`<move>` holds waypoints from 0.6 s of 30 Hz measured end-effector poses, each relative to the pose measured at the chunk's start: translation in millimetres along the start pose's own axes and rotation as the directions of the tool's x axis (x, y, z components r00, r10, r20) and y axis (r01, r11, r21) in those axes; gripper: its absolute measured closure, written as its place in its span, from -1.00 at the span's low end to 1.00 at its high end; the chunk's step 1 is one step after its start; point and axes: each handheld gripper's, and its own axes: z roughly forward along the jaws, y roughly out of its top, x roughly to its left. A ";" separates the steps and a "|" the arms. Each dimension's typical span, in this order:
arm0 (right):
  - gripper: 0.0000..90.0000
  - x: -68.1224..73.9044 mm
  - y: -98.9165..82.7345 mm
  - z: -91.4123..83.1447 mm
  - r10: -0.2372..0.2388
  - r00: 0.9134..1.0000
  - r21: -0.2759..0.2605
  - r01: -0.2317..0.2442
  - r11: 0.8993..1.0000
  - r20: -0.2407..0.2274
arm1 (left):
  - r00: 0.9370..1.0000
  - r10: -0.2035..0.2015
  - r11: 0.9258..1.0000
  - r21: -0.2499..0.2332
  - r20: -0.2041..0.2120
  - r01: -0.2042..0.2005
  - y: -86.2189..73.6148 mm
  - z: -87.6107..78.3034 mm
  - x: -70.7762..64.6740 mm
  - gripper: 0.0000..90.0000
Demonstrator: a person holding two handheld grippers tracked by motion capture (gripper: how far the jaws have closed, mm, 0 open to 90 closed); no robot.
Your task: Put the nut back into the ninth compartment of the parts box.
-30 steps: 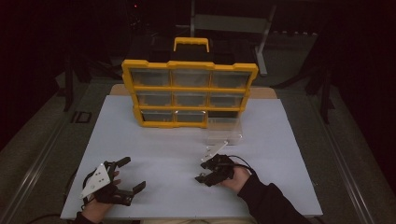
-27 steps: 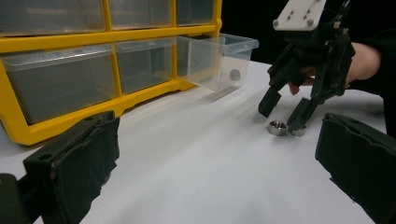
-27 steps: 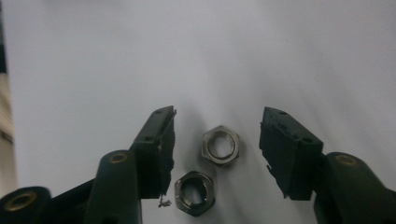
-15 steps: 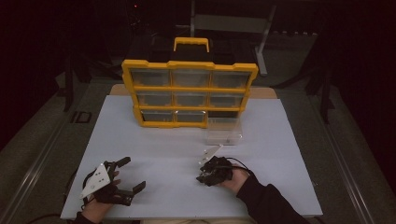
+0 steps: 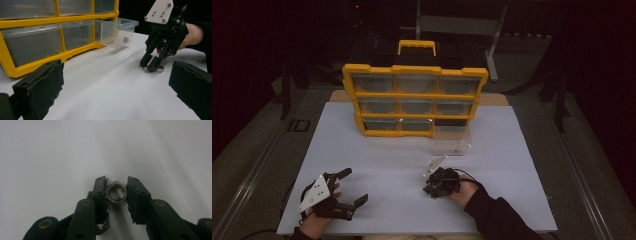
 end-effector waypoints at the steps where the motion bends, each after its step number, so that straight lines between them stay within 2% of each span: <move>1: 0.56 0.1 0.4 -0.1 -0.001 1.000 0.001 0.001 1.000 0.000 | 1.000 0.000 1.000 0.000 0.000 0.000 0.0 0.0 0.0 -1.00; 7: 0.56 -3.2 3.3 -5.9 0.011 1.000 -0.019 -0.011 1.000 0.003 | 1.000 0.001 1.000 0.000 -0.001 -0.001 0.1 -0.3 0.2 -1.00; 18: 0.56 -9.6 15.6 -41.8 0.026 1.000 -0.083 -0.025 0.996 0.013 | 1.000 0.003 1.000 0.000 -0.001 -0.003 0.2 -0.3 0.0 -1.00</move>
